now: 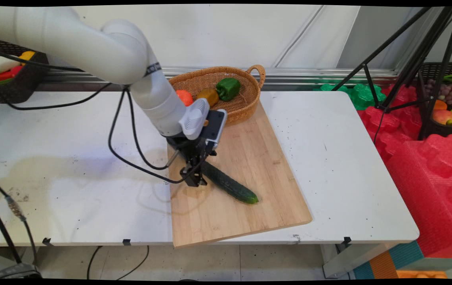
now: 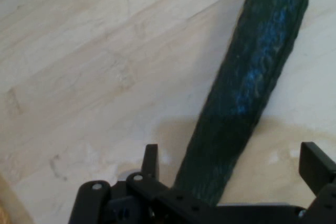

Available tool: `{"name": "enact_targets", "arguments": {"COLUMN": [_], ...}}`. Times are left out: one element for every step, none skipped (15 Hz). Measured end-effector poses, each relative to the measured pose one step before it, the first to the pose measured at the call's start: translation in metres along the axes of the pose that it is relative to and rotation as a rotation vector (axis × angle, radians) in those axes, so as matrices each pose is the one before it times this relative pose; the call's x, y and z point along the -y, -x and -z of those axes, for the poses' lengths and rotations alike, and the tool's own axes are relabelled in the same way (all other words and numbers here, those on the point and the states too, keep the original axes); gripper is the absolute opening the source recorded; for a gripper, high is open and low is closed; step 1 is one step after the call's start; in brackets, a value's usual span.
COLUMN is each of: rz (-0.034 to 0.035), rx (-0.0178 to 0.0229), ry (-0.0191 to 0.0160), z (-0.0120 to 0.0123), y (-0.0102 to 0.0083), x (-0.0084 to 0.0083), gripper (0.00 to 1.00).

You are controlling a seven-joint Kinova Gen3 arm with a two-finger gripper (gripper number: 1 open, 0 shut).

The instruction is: Pick up the cucumber from the cutting board, then place the picked object in the vegetable basket

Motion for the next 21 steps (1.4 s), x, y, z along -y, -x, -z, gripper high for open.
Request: {"name": "enact_targets", "arguments": {"rz": [-0.01302,-0.01257,-0.00995,-0.00613,-0.00880,-0.01056,-0.01064,-0.01035,-0.00758,-0.01197,-0.01252,-0.01689,-0.01253,-0.01131,-0.01240,-0.00626,-0.00407,-0.00240,0.00096,0.00319,0.00776], "rx": [0.00250,0.00245,0.00177,0.00121,0.00154,0.00096,0.00072,0.00051,0.00059,0.00023,0.00026,0.00040,0.00060,0.00033,-0.00073,-0.00172,-0.00392,-0.00459,-0.00466,-0.00309,-0.00457], "ry": [0.00656,0.00632,0.00499,0.00288,0.00319,0.00330,0.00272,0.00181,0.00131,0.00081,0.00038,-0.00082,-0.00236,-0.00351,-0.00898,-0.00998,-0.01357,-0.01666,-0.01625,-0.01130,-0.01757], "z": [-0.00545,-0.00488,-0.00373,-0.00221,-0.00278,-0.00243,-0.00172,-0.00067,-0.00015,0.00062,0.00133,0.00306,0.00366,0.00455,0.00794,0.00762,0.01023,0.01183,0.01136,0.00800,0.01242], "y": [-0.00207,-0.00197,-0.00164,-0.00094,-0.00129,-0.00153,-0.00126,-0.00094,-0.00067,-0.00082,-0.00072,-0.00085,-0.00040,-0.00042,-0.00076,-0.00066,-0.00121,-0.00135,-0.00077,-0.00024,0.00002], "x": [0.00245,0.00228,0.00182,0.00110,0.00157,0.00151,0.00115,0.00050,0.00011,-0.00023,-0.00048,-0.00148,-0.00162,-0.00174,-0.00229,-0.00161,-0.00142,-0.00127,-0.00059,-0.00019,-0.00006], "gripper": [1.00,1.00,1.00,1.00,1.00,1.00,0.00,0.00,0.00,0.00,0.00,0.00,0.00,0.00,0.00,0.00,0.00,0.00,0.00,0.00,0.00]}}
